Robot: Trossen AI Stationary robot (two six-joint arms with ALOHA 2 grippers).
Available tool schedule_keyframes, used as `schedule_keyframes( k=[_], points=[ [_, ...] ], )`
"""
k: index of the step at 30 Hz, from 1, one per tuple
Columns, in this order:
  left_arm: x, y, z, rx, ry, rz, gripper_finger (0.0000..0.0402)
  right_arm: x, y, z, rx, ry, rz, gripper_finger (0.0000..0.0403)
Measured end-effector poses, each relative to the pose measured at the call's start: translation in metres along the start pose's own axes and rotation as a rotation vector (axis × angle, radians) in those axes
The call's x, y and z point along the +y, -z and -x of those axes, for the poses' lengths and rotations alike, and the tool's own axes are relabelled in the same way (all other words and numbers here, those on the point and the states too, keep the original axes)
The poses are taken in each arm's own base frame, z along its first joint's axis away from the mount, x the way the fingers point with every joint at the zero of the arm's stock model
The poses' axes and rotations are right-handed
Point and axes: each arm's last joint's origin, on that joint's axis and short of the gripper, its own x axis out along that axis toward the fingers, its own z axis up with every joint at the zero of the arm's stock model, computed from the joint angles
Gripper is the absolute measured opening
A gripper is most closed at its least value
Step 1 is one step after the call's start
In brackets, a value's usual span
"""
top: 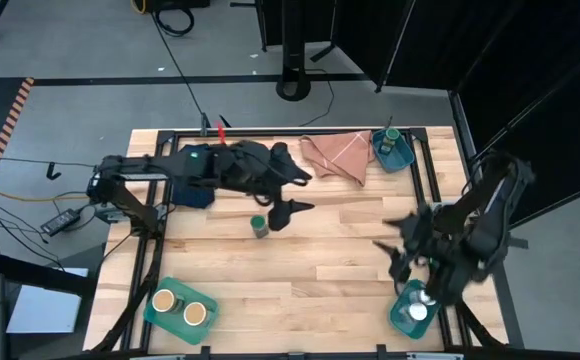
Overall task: Sort spices by type
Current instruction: Put the green seasoning bottle into the blue bin
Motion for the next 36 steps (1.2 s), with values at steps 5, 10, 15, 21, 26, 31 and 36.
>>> schedule_keyframes(
  k=[5, 10, 15, 21, 26, 31, 36],
  points=[
    [-0.018, -0.027, 0.045, 0.045, 0.032, -0.149, 0.0339, -0.033, -0.028, 0.003, -0.106, 0.018, 0.04, 0.027],
    [-0.038, -0.041, 0.095, 0.083, 0.041, -0.261, 0.0339, -0.053, -0.043, 0.006, -0.145, 0.014, 0.036, 0.0269],
    [-0.052, -0.048, 0.14, 0.023, 0.034, -0.288, 0.0339, -0.057, -0.051, 0.006, -0.17, 0.007, 0.041, 0.0271],
    [-0.059, -0.039, 0.167, -0.002, 0.079, -0.252, 0.0339, -0.05, -0.058, 0.001, -0.197, 0.005, 0.086, 0.0268],
    [-0.064, -0.02, 0.159, 0.003, 0.073, -0.222, 0.0339, -0.049, -0.063, -0.003, -0.212, 0.02, 0.115, 0.027],
    [-0.07, 0.014, 0.128, -0.032, 0.076, -0.191, 0.0339, -0.054, -0.067, -0.006, -0.229, 0.069, 0.112, 0.0271],
    [-0.073, 0.051, 0.096, -0.133, 0.109, -0.13, 0.0339, -0.061, -0.076, -0.006, -0.261, 0.078, 0.084, 0.0267]
  ],
)
